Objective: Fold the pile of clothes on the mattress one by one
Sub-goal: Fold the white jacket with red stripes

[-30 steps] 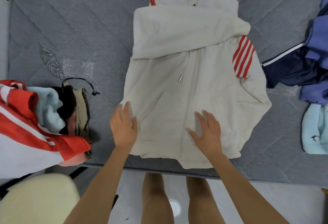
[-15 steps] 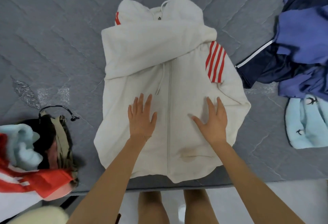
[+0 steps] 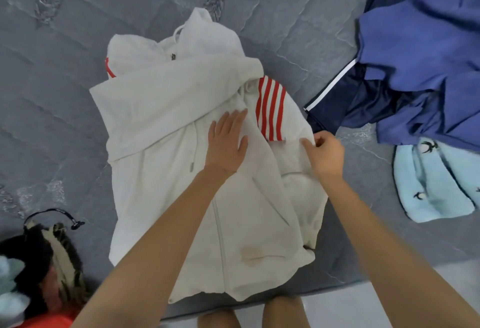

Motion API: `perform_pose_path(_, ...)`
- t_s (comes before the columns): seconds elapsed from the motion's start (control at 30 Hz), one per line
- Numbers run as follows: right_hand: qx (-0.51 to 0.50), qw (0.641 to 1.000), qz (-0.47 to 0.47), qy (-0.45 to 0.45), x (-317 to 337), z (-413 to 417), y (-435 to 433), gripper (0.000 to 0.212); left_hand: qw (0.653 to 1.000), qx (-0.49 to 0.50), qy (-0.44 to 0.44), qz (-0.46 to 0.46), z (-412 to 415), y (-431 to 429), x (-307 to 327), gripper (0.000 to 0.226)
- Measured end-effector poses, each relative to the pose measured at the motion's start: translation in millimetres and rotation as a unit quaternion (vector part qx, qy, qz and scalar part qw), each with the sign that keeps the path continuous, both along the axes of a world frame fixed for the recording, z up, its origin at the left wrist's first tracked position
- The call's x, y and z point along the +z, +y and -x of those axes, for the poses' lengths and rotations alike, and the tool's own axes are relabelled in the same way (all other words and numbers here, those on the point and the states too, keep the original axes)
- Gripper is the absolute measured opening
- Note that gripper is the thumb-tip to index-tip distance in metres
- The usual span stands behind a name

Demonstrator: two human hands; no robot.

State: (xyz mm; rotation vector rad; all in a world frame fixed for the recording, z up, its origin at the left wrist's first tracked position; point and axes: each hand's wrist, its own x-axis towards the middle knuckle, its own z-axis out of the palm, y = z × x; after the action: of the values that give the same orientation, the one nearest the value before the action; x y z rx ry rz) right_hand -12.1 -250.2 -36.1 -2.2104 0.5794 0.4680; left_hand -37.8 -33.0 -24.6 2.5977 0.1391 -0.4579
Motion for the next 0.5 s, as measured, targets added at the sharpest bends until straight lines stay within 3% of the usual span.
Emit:
perform_pose_path(0.07, 0.014, 0.998, -0.032, -0.046, 5.8, -1.1, 1.3, 0.027, 0.999, 0.000, -0.025, 0.020, -17.2, -11.9, 1.4, 0.050)
perform_pose_path(0.17, 0.126, 0.988, -0.070, -0.056, 15.2, 9.5, 14.0, 0.030, 0.996, -0.013, -0.076, 0.045, -38.0, -27.9, 3.2, 0.047)
perform_pose_path(0.27, 0.256, 0.963, -0.027, -0.084, 13.2, 30.7, 29.7, 0.021, 0.991, -0.069, -0.107, 0.048, -55.0, -39.4, 1.3, 0.041)
perform_pose_path(0.33, 0.274, 0.958, -0.031, -0.078, 9.5, 42.4, 39.7, 0.011, 0.986, -0.146, -0.081, 0.019, -63.1, -45.7, -2.0, 0.039)
perform_pose_path(0.43, 0.322, 0.942, -0.094, -0.029, 5.1, 52.4, 48.0, 0.023, 0.959, -0.278, 0.002, -0.057, -67.1, -49.9, -9.0, 0.045)
perform_pose_path(0.5, 0.297, 0.945, -0.137, 0.000, 5.0, 49.5, 44.1, 0.024, 0.938, -0.318, 0.029, -0.139, -67.9, -46.2, -11.8, 0.045)
